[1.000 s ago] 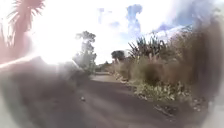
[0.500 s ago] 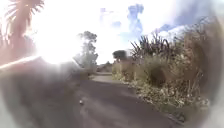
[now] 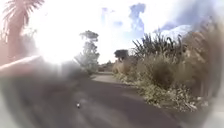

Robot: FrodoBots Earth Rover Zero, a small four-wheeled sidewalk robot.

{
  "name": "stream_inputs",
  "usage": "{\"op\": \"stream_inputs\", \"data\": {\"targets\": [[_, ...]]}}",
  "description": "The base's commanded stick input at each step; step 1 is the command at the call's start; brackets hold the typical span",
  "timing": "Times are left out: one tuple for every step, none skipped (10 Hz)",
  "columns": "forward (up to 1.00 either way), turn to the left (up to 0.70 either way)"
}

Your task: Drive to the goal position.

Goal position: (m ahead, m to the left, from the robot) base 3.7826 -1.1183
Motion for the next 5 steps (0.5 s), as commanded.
{"op": "stream_inputs", "data": {"targets": [[0.50, 0.01], [0.50, 0.01], [0.50, 0.01], [0.50, 0.01], [0.50, 0.01]]}}
